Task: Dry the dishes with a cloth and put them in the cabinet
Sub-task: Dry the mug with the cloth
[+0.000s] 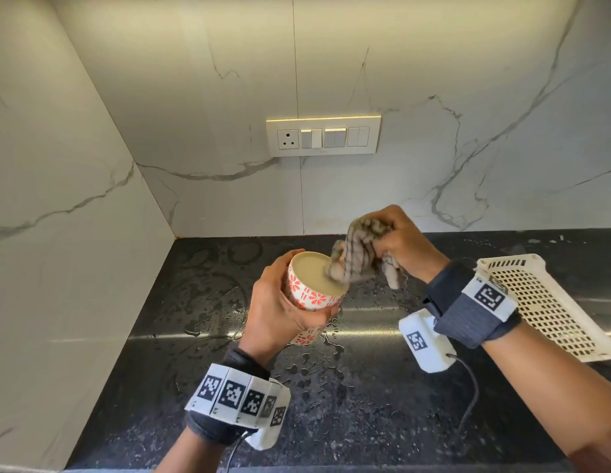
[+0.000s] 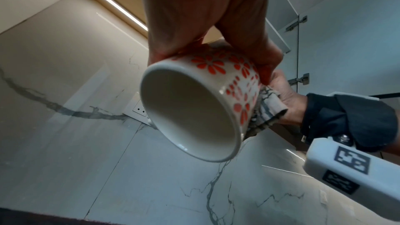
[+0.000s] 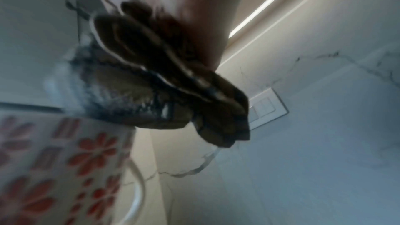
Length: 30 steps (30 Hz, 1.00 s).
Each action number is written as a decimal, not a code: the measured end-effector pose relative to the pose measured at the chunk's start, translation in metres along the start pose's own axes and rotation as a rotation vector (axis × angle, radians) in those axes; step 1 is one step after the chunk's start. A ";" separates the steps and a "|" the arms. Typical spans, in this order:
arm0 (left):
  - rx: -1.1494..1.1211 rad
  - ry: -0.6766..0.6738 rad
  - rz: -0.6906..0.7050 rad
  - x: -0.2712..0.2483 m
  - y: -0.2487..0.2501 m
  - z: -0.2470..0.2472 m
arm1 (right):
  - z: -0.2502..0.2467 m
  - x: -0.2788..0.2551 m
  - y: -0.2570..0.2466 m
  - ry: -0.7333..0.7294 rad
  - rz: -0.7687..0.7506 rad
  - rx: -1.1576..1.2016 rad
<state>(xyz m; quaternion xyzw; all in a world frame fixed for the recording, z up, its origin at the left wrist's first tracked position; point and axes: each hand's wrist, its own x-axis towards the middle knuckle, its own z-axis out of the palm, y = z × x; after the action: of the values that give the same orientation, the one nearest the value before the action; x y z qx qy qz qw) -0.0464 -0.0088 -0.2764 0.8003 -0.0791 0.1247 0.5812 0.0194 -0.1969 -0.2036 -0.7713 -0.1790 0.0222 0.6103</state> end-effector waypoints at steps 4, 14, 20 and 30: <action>0.004 -0.012 0.013 0.001 -0.002 0.004 | 0.006 0.004 0.001 0.116 -0.055 0.003; -0.024 0.114 -0.009 0.015 -0.002 0.000 | 0.037 -0.017 0.012 -0.022 -0.107 -0.297; -0.431 0.288 -0.476 0.020 -0.011 0.001 | 0.014 -0.020 0.034 0.223 0.360 0.797; -0.749 0.220 -0.603 0.016 -0.016 -0.002 | 0.052 -0.040 0.051 0.207 0.630 0.839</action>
<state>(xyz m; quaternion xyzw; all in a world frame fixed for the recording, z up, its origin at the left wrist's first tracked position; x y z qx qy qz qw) -0.0267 -0.0021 -0.2853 0.5055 0.1785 -0.0025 0.8442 -0.0180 -0.1704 -0.2721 -0.4755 0.1466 0.1979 0.8446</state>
